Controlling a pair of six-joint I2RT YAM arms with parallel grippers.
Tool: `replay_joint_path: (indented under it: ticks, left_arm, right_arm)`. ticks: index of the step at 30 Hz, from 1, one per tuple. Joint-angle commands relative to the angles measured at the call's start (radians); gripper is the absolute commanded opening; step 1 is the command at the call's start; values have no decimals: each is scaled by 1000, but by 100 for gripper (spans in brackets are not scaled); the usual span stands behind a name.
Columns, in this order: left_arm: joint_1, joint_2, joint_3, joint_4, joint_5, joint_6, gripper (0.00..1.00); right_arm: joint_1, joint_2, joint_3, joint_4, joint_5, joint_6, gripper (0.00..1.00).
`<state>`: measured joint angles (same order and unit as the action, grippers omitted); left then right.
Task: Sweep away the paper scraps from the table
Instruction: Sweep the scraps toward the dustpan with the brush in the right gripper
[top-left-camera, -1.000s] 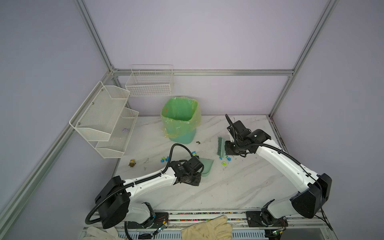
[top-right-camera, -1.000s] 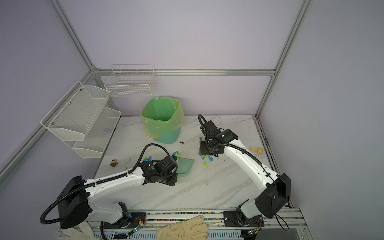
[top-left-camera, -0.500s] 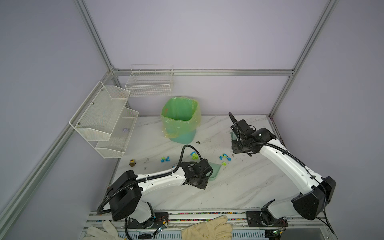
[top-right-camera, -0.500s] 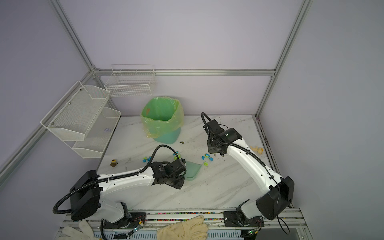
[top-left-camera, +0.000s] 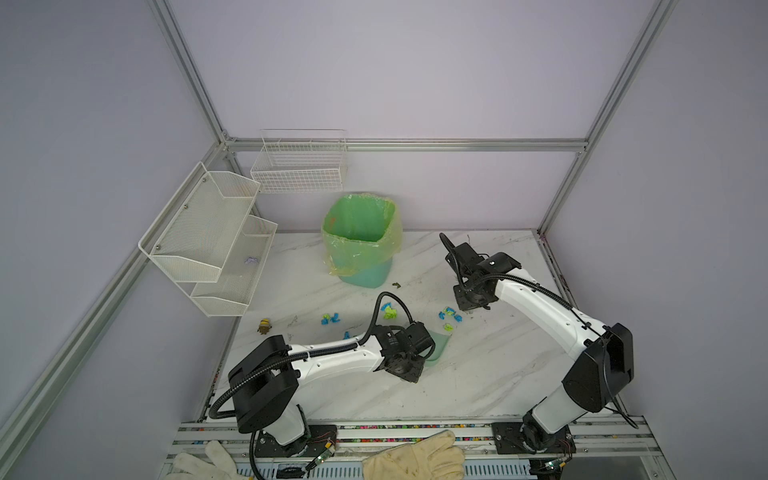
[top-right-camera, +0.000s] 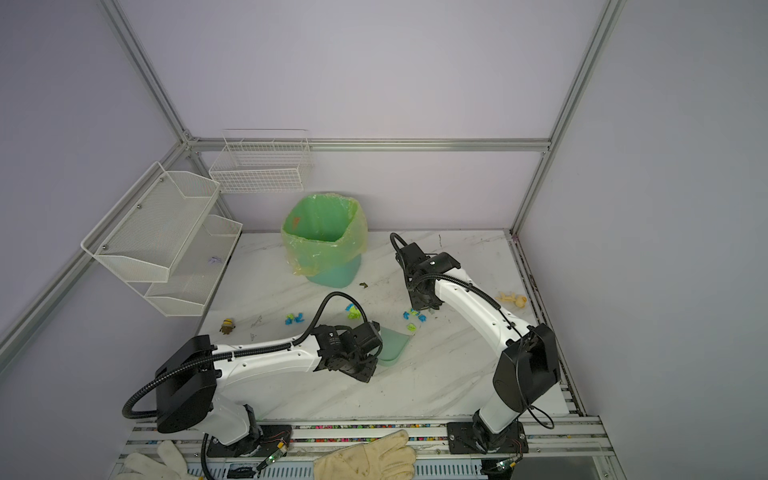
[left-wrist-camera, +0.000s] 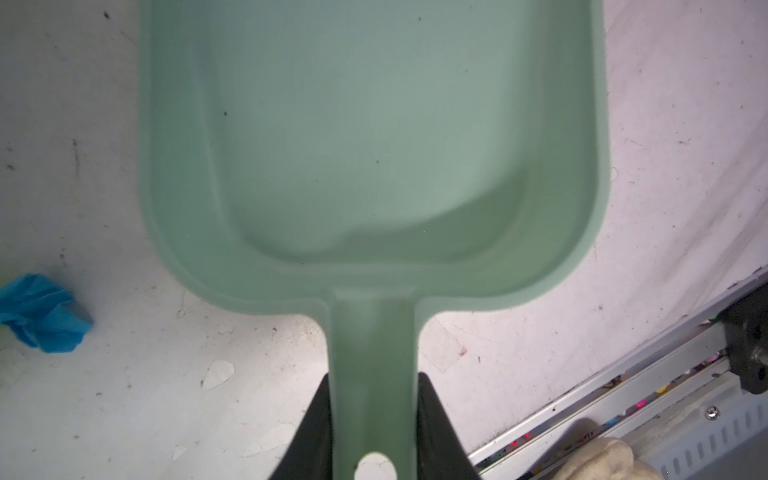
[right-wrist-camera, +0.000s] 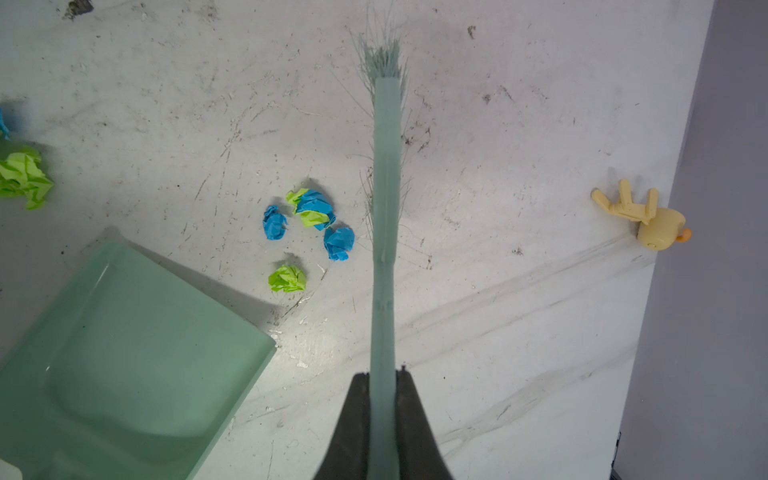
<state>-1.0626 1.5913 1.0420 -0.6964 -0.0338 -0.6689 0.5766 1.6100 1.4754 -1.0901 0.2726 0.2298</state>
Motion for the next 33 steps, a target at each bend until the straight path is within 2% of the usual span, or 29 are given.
replay_joint_path:
  ticks: [1,13,27,33]
  left_arm:
    - [-3,9,107,17,9,12,0]
    - [-3,56,143,13,21,44,0]
    - [-4,115,230,-91,-79,93,0]
    - [-4,159,274,-134,-89,122,0]
  right_arm:
    - [-4,14,17,-14,2,-31,0]
    - [-4,86,28,-25,-27,-40,0]
    - [4,117,63,-32,-71,-77,0]
    - [9,134,65,-31,-94,-84,0]
